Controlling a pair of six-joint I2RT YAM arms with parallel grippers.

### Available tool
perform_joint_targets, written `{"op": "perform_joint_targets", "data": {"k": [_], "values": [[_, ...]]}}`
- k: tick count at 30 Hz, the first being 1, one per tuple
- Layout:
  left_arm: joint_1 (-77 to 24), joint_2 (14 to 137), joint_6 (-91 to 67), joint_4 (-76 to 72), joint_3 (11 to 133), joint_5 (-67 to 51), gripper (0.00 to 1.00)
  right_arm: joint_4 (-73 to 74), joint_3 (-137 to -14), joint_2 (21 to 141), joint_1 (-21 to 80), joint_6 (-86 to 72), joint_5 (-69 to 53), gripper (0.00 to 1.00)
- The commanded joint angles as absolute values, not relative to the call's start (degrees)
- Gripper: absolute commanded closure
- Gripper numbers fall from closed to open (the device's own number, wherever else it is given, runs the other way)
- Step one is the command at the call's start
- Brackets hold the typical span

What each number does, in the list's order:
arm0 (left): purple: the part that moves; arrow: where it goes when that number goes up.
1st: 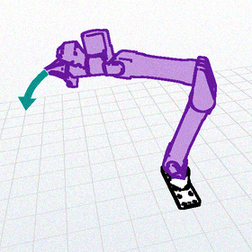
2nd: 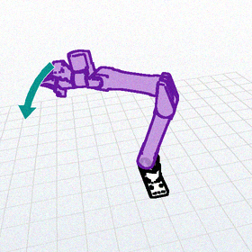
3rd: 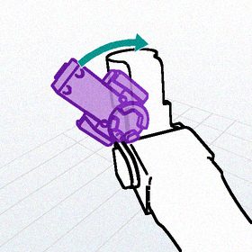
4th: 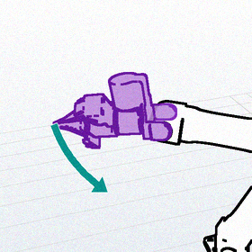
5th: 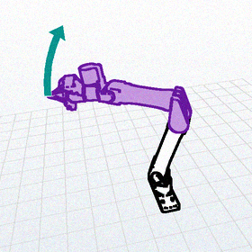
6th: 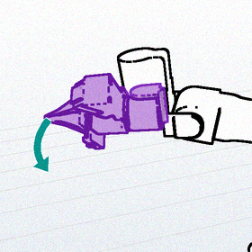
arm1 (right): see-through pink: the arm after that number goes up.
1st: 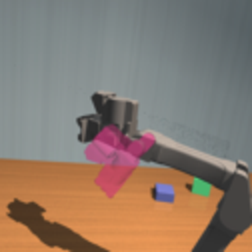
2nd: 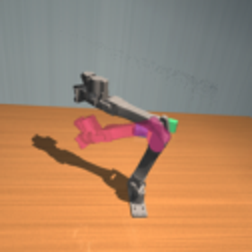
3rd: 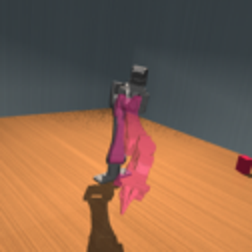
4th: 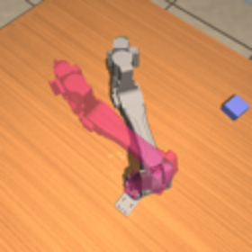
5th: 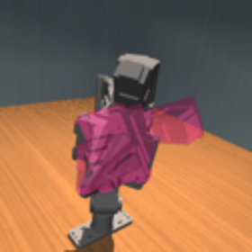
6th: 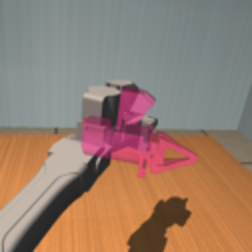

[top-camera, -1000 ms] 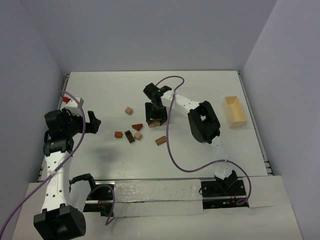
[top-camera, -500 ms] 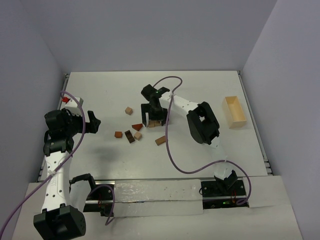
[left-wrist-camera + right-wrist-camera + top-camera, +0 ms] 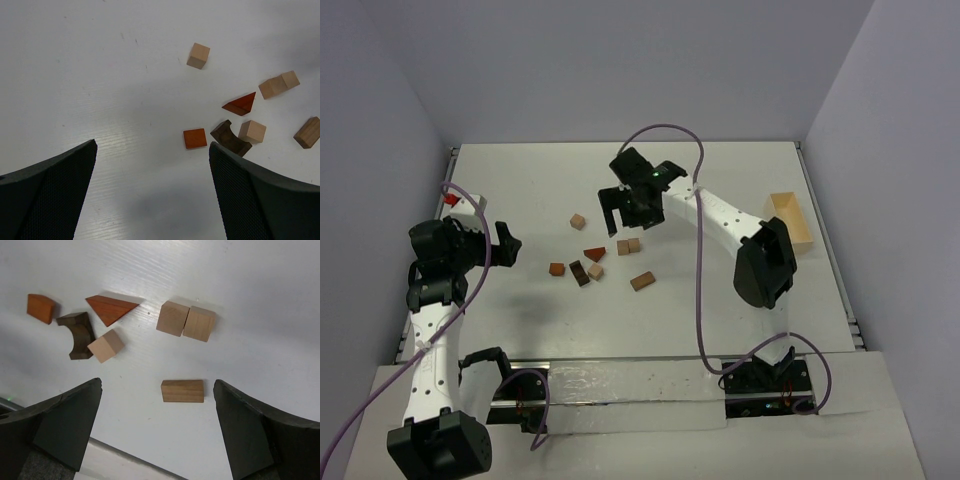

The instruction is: Build the wood block tower

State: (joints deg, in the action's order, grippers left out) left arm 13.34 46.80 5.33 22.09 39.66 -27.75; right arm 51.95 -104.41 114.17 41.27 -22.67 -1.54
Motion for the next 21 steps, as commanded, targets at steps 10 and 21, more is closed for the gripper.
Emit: {"op": "perform_joint_targets", "data": {"k": [10,21], "values": [[13.80,43.36,9.67,22.07,40.00,-34.58,0.01,49.54,-105.76,106.33,40.54,7.50,-9.54,0.00],[13.76,43.72,11.20,21.83,39.46,-36.51,0.03,49.02,-106.64,108.01,35.88,24.72,-24.81,0.01]]}}
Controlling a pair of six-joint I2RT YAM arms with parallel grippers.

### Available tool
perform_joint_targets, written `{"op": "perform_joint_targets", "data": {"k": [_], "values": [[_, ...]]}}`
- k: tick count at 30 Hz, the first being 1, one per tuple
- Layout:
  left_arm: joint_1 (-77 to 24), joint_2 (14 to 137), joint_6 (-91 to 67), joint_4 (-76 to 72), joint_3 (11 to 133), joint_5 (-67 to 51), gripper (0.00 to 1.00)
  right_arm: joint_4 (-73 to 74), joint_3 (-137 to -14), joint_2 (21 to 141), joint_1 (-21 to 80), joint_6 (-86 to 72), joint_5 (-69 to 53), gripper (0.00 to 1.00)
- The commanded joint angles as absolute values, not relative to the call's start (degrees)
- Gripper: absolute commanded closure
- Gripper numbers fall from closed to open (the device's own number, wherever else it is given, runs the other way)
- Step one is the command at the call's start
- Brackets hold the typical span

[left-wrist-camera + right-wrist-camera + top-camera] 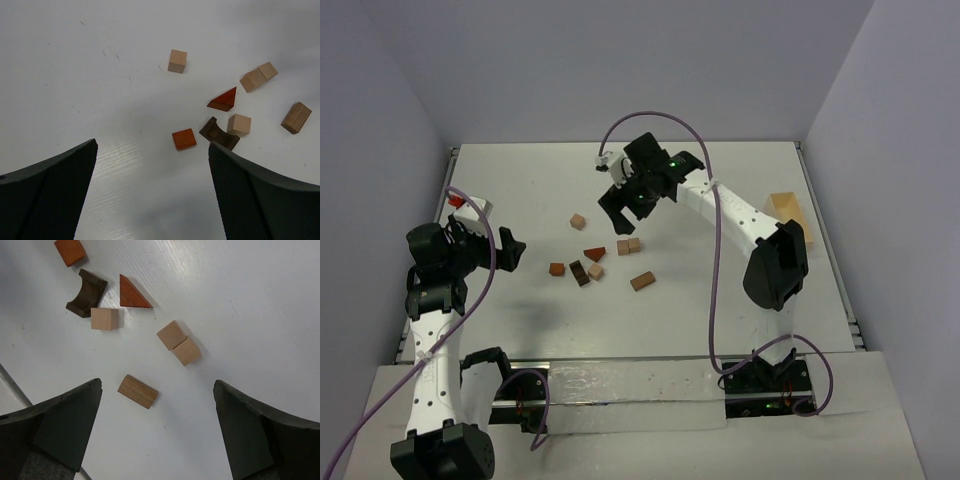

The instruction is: Build the wood block tower

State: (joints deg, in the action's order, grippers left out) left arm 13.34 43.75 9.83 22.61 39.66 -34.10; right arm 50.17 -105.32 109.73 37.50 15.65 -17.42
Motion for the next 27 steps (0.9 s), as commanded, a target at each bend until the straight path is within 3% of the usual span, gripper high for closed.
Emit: {"op": "perform_joint_targets", "data": {"k": [1,14,27], "values": [[13.72,43.77,11.28,21.92,39.48,-36.59,0.03,49.43,-107.05,108.36,35.77,26.26,-25.64,0.02],[13.73,43.03,14.35,24.03,39.80,-40.92,0.04,55.10,-110.81,114.53,35.68,39.19,-27.88,0.16],[13.77,43.48,15.36,24.76,40.05,-42.49,0.05,56.95,-108.82,120.13,35.68,51.29,-26.15,0.23]]}}
